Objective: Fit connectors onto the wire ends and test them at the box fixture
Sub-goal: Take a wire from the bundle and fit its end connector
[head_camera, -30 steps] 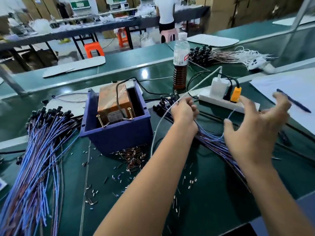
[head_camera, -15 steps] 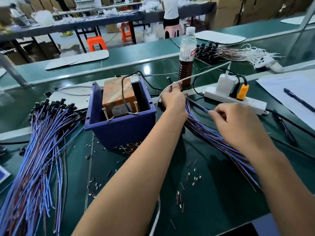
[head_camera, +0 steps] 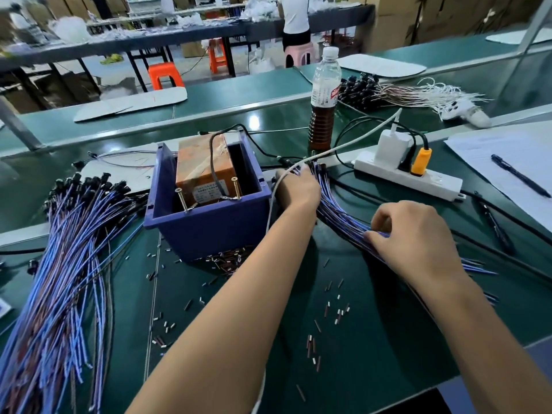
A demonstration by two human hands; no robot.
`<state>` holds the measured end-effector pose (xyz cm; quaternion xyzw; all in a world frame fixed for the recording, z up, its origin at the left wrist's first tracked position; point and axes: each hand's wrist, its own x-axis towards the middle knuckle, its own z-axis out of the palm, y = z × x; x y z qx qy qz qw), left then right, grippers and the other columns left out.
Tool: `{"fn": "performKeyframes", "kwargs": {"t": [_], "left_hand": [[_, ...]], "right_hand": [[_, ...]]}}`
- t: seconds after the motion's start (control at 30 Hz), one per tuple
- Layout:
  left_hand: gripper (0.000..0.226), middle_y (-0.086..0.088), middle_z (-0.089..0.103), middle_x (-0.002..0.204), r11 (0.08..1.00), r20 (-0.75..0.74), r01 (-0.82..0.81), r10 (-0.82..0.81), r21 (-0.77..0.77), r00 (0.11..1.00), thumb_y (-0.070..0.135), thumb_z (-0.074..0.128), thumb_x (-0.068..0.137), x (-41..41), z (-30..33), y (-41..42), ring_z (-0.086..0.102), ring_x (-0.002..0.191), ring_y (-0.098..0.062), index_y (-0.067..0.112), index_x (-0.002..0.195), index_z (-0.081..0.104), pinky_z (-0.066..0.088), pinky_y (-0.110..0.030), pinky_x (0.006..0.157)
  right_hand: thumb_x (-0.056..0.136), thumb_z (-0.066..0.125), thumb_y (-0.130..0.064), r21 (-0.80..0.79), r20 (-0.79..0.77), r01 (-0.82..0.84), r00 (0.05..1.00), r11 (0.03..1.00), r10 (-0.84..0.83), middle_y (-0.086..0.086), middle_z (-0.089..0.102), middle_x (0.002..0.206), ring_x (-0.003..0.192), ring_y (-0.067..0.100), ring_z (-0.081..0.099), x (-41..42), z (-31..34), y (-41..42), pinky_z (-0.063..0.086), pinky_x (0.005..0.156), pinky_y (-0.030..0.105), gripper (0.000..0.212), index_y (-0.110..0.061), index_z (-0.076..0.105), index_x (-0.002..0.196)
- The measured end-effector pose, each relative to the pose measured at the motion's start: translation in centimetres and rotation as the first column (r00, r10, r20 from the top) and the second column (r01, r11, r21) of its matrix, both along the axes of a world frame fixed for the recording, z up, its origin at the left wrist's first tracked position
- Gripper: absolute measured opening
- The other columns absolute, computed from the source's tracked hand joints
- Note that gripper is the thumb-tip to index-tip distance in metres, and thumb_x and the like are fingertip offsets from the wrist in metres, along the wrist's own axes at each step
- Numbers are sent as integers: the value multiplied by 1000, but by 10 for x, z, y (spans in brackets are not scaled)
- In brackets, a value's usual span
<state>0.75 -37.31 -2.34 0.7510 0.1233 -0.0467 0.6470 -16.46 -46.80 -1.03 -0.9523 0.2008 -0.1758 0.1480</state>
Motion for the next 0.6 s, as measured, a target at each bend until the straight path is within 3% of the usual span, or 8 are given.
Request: {"fn": "performKeyframes", "kwargs": {"t": [0.17, 0.23, 0.3, 0.37, 0.43, 0.47, 0.5, 0.6], "left_hand": [[20, -17, 64, 113, 991, 39, 122, -124, 46, 992, 15, 55, 96, -22, 6, 6, 66, 91, -29, 12, 114, 49, 54, -37, 71], [17, -21, 67, 109, 963, 47, 251, -256, 96, 966, 7, 50, 94, -39, 15, 17, 66, 86, -26, 13, 109, 54, 56, -38, 73], [18, -19, 71, 86, 860, 48, 494, -503, 130, 863, 0, 48, 93, -61, 26, 36, 65, 67, -24, 8, 96, 63, 61, -41, 71], [24, -7, 64, 65, 681, -24, 730, -730, 62, 683, -6, 43, 96, -79, 38, 65, 55, 48, -15, 3, 92, 65, 61, -36, 58], [29, 2, 61, 60, 520, -107, 854, -847, 39, 521, -11, 37, 97, -88, 49, 98, 50, 46, -10, 4, 93, 62, 58, -29, 51], [31, 6, 62, 57, 484, -128, 873, -864, 57, 487, -12, 36, 97, -91, 54, 116, 50, 46, -10, 6, 91, 61, 58, -28, 52], [32, 9, 61, 54, 495, -133, 865, -855, 82, 502, -13, 35, 96, -92, 58, 134, 50, 46, -9, 8, 90, 60, 58, -29, 52], [37, 5, 59, 50, 669, -83, 717, -718, 195, 692, -16, 33, 89, -93, 61, 181, 54, 43, -9, 6, 88, 63, 56, -29, 48]], "right_hand": [[86, 80, -21, 48, 219, -59, 975, 997, 48, 1, 69, 78, 77, 26, 64, 5, 7, 14, 53, 72, 36, 8, -20, 72, 83], [88, 77, -19, 76, 328, -99, 942, 992, 69, -1, 70, 76, 71, 23, 64, 7, 13, 24, 56, 70, 37, 6, -19, 73, 83], [89, 75, -19, 93, 430, -157, 897, 983, 103, -3, 70, 73, 65, 20, 64, 8, 18, 36, 56, 66, 37, 6, -19, 73, 83], [89, 75, -17, 109, 521, -236, 841, 966, 146, -5, 69, 69, 62, 17, 64, 11, 24, 54, 54, 64, 35, 7, -20, 72, 83], [90, 75, -15, 103, 576, -326, 790, 940, 210, -8, 67, 68, 61, 13, 62, 14, 28, 75, 51, 63, 33, 8, -20, 72, 85], [90, 75, -15, 86, 589, -378, 765, 922, 259, -9, 66, 69, 61, 10, 61, 16, 30, 87, 50, 63, 31, 7, -20, 72, 85], [90, 75, -15, 73, 588, -435, 746, 898, 314, -10, 66, 69, 61, 8, 60, 19, 31, 101, 50, 63, 28, 7, -20, 73, 86], [91, 75, -19, 87, 497, -575, 733, 813, 465, -7, 70, 71, 65, 14, 65, 28, 32, 140, 55, 65, 36, 3, -21, 74, 88]]}}
